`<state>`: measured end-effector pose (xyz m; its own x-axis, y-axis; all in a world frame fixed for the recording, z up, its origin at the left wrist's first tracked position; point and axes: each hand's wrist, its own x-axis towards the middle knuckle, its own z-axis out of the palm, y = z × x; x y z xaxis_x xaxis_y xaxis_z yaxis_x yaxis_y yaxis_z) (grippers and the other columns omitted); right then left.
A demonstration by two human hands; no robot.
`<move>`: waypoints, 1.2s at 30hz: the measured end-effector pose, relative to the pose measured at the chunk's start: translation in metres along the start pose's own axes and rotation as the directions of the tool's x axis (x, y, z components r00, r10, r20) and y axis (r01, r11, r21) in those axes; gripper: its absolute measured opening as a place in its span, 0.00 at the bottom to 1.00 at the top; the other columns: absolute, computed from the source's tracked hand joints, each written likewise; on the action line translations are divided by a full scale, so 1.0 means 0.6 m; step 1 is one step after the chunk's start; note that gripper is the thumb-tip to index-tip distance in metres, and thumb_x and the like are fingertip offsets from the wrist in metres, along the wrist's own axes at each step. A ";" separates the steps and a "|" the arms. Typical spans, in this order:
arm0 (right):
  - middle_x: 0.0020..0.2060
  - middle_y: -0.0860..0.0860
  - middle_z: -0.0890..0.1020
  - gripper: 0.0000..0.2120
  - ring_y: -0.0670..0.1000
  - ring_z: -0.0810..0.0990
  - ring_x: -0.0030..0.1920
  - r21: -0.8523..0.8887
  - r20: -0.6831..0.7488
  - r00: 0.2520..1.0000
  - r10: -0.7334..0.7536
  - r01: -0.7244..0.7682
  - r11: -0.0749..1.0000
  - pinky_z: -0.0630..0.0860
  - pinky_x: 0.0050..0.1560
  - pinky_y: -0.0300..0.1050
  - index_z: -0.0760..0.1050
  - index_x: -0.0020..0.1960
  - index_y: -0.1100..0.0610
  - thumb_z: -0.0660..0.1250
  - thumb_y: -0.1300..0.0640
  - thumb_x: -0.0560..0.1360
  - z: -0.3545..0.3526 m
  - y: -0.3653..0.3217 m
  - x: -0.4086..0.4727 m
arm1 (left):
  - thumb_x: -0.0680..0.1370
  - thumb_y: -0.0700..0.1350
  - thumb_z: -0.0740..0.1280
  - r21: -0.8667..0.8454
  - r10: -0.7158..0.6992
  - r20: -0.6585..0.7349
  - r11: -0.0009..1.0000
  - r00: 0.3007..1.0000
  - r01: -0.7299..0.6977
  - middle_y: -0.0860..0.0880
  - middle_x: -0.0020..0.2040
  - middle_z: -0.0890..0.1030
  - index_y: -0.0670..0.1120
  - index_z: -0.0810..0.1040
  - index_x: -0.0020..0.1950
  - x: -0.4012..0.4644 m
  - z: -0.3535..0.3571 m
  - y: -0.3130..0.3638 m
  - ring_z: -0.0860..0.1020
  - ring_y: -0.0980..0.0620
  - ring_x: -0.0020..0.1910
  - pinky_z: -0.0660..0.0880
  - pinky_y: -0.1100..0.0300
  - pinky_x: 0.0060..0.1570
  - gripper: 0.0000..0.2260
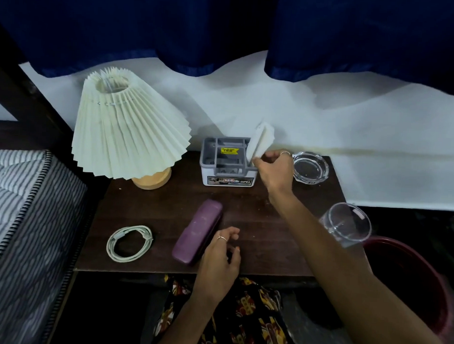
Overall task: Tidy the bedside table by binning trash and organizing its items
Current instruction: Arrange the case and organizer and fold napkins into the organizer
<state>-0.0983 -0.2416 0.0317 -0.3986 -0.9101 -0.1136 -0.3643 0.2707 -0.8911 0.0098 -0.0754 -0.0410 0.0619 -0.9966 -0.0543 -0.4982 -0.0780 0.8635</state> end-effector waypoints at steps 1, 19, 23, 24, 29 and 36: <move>0.52 0.59 0.78 0.12 0.57 0.79 0.52 0.015 0.006 1.000 -0.003 0.003 1.000 0.75 0.57 0.54 0.70 0.41 0.51 0.73 0.56 0.65 -0.007 0.000 -0.009 | 0.77 0.39 0.65 0.011 0.004 0.005 1.000 1.000 -0.004 0.57 0.56 0.75 0.52 0.72 0.62 0.000 0.001 0.001 0.74 0.63 0.54 0.76 0.61 0.52 0.15; 0.77 0.53 0.51 0.39 0.61 0.54 0.76 -0.679 0.311 0.949 -0.060 0.265 0.684 0.59 0.72 0.59 0.61 0.71 0.43 0.72 0.36 0.64 -0.301 0.056 -0.121 | 0.77 0.36 0.65 0.169 0.033 -0.020 0.985 0.999 -0.029 0.52 0.61 0.76 0.46 0.72 0.66 -0.012 0.006 0.010 0.71 0.63 0.55 0.66 0.69 0.58 0.18; 0.72 0.49 0.62 0.33 0.61 0.69 0.68 -0.643 0.352 0.934 -0.066 0.292 0.708 0.72 0.63 0.56 0.64 0.67 0.36 0.74 0.48 0.66 -0.304 0.089 -0.110 | 0.76 0.36 0.65 0.152 0.015 -0.029 0.988 0.999 -0.011 0.50 0.61 0.77 0.45 0.71 0.67 -0.011 0.006 0.009 0.73 0.61 0.55 0.69 0.66 0.57 0.19; 0.68 0.48 0.66 0.32 0.60 0.73 0.64 -0.633 0.349 0.933 -0.087 0.304 0.712 0.74 0.60 0.54 0.66 0.67 0.37 0.74 0.51 0.66 -0.305 0.092 -0.108 | 0.76 0.36 0.65 0.149 0.012 -0.028 0.989 1.000 -0.008 0.50 0.61 0.77 0.45 0.71 0.66 -0.012 0.006 0.009 0.73 0.61 0.55 0.70 0.65 0.57 0.19; 0.56 0.49 0.74 0.31 0.55 0.79 0.53 -0.643 0.371 0.920 -0.121 0.349 0.682 0.77 0.53 0.49 0.70 0.64 0.40 0.76 0.50 0.64 -0.311 0.077 -0.087 | 0.77 0.35 0.65 0.130 0.001 -0.028 0.992 1.000 0.003 0.50 0.62 0.76 0.45 0.72 0.66 -0.007 0.006 0.009 0.75 0.59 0.51 0.72 0.63 0.54 0.18; 0.58 0.55 0.77 0.30 0.57 0.78 0.55 -0.652 0.318 0.912 -0.258 0.408 0.639 0.75 0.55 0.48 0.73 0.64 0.45 0.77 0.49 0.63 -0.308 0.009 -0.011 | 0.77 0.36 0.65 0.111 -0.008 -0.031 0.994 0.999 0.012 0.50 0.60 0.76 0.45 0.72 0.65 0.008 0.010 0.001 0.76 0.57 0.48 0.74 0.60 0.51 0.17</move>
<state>-0.2531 -0.1760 0.1091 -0.0019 -0.9999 -0.0133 -0.9443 0.0062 -0.3291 0.0047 -0.0805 -0.0438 0.0931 -0.9946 -0.0457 -0.5902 -0.0921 0.8020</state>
